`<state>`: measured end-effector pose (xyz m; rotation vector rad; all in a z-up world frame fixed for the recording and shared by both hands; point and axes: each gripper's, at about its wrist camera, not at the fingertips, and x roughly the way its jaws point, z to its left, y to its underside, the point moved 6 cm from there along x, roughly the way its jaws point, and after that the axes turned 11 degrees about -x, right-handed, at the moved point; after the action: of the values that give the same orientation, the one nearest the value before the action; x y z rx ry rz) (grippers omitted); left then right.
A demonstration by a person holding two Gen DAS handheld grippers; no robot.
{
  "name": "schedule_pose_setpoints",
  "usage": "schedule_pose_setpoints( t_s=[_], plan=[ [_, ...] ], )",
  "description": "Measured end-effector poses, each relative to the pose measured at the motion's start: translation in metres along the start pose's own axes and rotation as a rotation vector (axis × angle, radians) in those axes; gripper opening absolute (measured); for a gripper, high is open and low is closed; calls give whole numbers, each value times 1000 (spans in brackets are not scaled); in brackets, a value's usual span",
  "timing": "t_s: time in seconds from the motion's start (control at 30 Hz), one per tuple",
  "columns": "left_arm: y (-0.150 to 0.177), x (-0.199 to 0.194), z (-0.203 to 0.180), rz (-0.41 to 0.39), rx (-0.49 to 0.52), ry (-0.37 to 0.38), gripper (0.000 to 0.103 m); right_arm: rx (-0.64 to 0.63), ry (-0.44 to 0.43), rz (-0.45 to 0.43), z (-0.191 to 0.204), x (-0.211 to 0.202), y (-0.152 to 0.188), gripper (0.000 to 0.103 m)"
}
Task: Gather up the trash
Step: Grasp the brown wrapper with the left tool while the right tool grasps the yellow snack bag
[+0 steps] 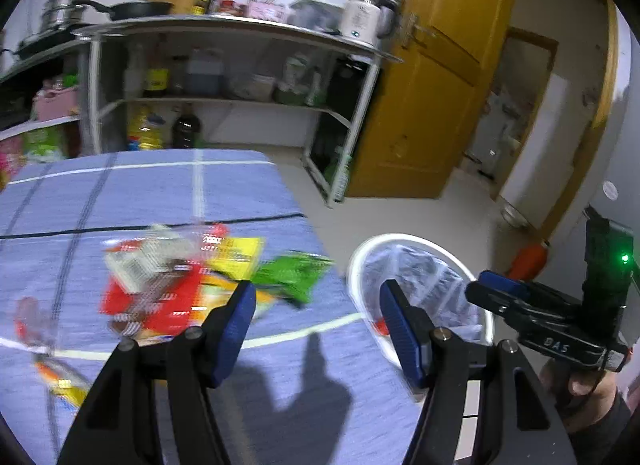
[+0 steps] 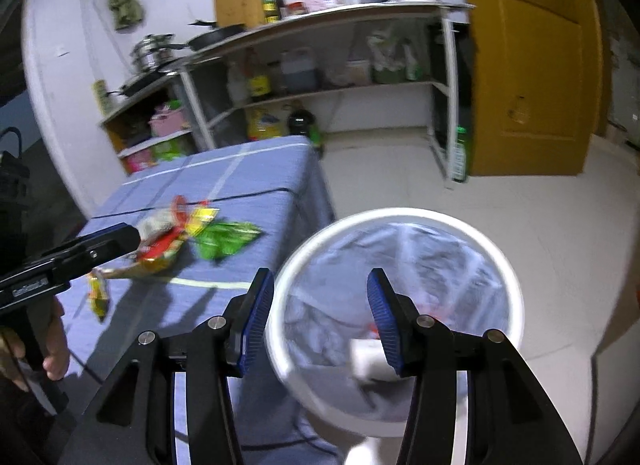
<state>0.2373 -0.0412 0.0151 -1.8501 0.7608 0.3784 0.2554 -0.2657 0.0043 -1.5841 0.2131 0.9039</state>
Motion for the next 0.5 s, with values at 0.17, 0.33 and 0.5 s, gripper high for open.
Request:
schedule_pose_setpoints(
  t_s=[0.17, 0.33, 0.5],
  plan=[
    [-7, -20, 48, -37, -22, -81, 67, -25, -104, 8, 42, 12, -11, 50],
    [-3, -18, 89, -22, -42, -138, 66, -25, -208, 57, 78, 38, -19, 50],
    [1, -3, 114, 12, -41, -169, 64, -3, -284, 117, 106, 66, -20, 50]
  ],
)
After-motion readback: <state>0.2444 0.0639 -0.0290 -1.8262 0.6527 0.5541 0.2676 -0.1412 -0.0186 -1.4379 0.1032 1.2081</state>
